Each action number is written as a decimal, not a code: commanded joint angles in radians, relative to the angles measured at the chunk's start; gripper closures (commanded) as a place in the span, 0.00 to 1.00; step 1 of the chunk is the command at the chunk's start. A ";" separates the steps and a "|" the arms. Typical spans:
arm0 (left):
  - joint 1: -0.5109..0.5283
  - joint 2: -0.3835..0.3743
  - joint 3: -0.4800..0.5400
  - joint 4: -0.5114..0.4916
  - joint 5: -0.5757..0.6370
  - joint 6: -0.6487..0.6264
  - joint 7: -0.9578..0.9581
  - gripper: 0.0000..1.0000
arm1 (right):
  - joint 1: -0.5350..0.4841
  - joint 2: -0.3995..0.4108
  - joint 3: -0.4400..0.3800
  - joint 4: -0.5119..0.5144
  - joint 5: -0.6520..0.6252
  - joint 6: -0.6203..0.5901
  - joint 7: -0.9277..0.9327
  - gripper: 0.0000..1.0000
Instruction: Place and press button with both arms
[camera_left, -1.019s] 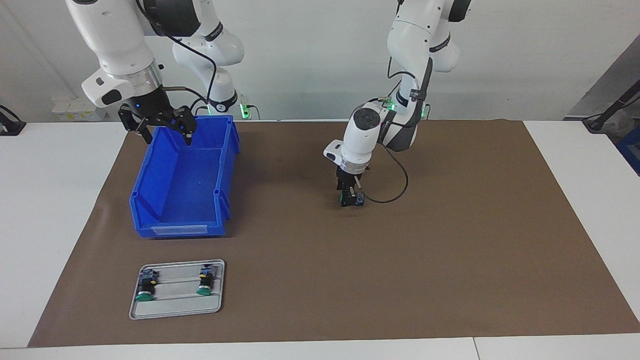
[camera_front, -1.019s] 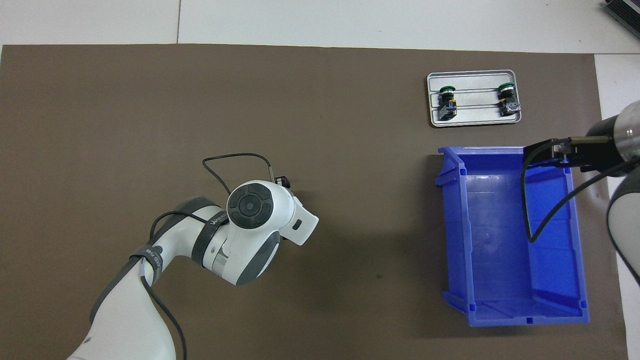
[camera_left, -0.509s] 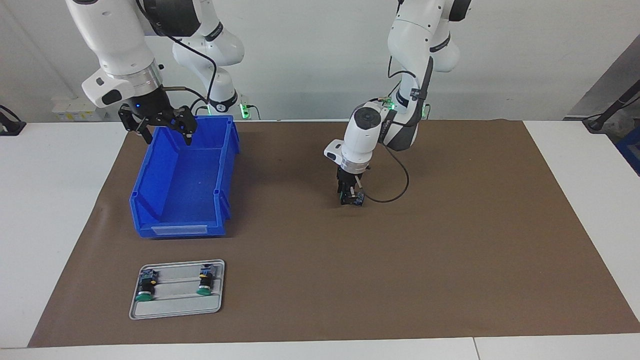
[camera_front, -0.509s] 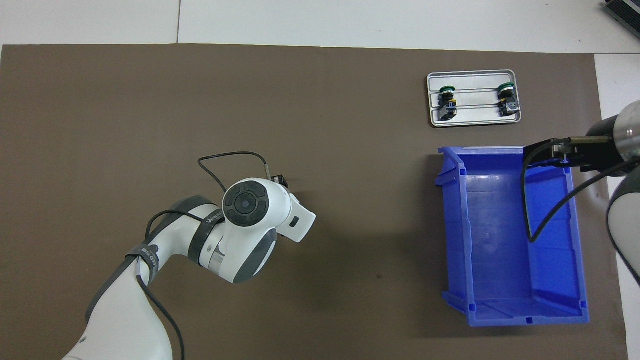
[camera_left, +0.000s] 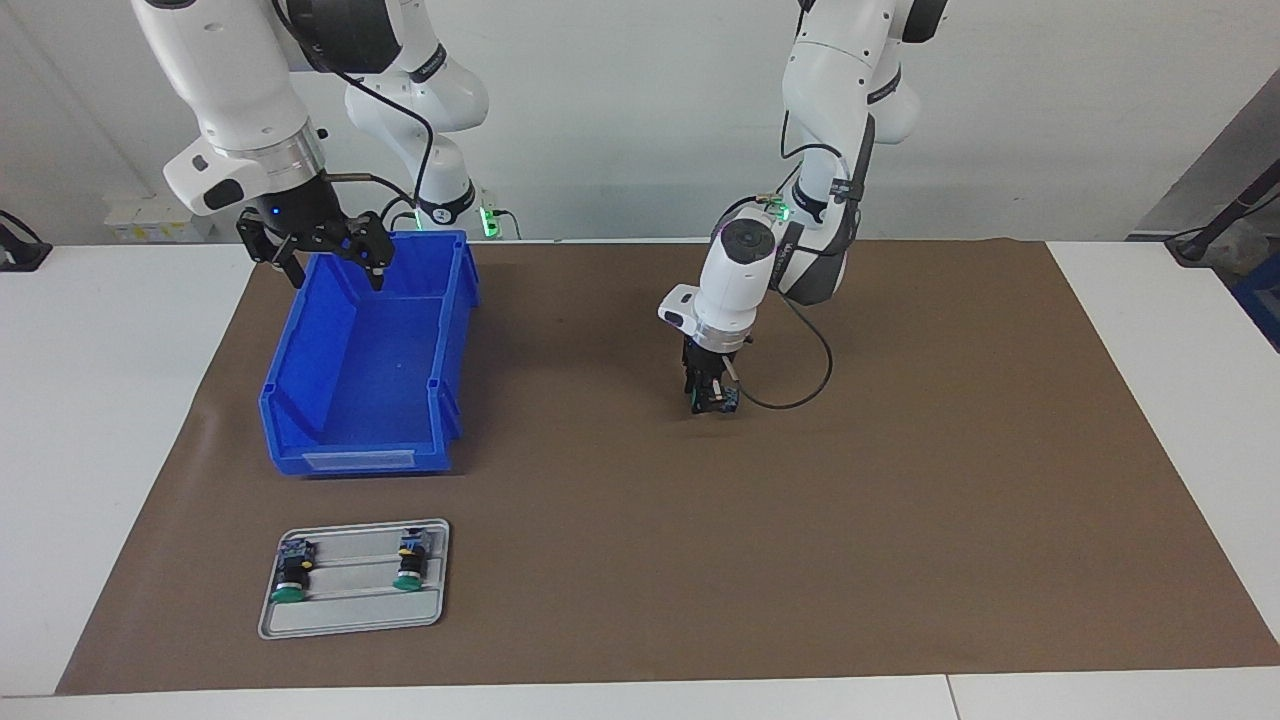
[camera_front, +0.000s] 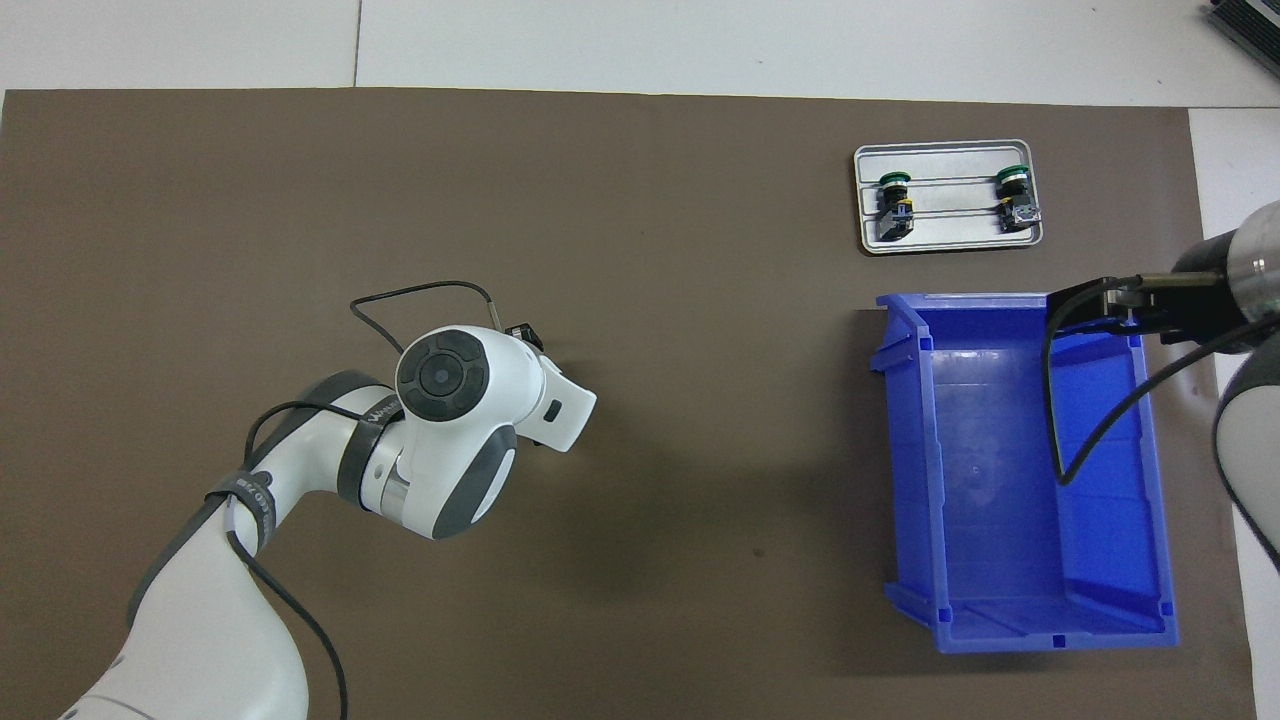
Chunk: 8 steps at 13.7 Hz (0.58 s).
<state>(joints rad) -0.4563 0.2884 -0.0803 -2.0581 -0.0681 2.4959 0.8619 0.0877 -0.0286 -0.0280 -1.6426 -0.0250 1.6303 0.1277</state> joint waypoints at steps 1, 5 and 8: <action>0.069 -0.044 -0.007 0.087 -0.007 -0.162 0.003 0.90 | -0.002 -0.011 0.000 -0.011 0.011 -0.003 0.007 0.00; 0.175 -0.095 -0.013 0.148 -0.025 -0.330 0.037 0.90 | -0.002 -0.011 0.000 -0.011 0.011 -0.003 0.007 0.00; 0.253 -0.147 -0.012 0.151 -0.079 -0.480 0.152 0.94 | -0.002 -0.011 0.000 -0.011 0.011 -0.003 0.006 0.00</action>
<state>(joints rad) -0.2545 0.1825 -0.0815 -1.9018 -0.0939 2.1001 0.9362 0.0877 -0.0286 -0.0280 -1.6426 -0.0250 1.6303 0.1277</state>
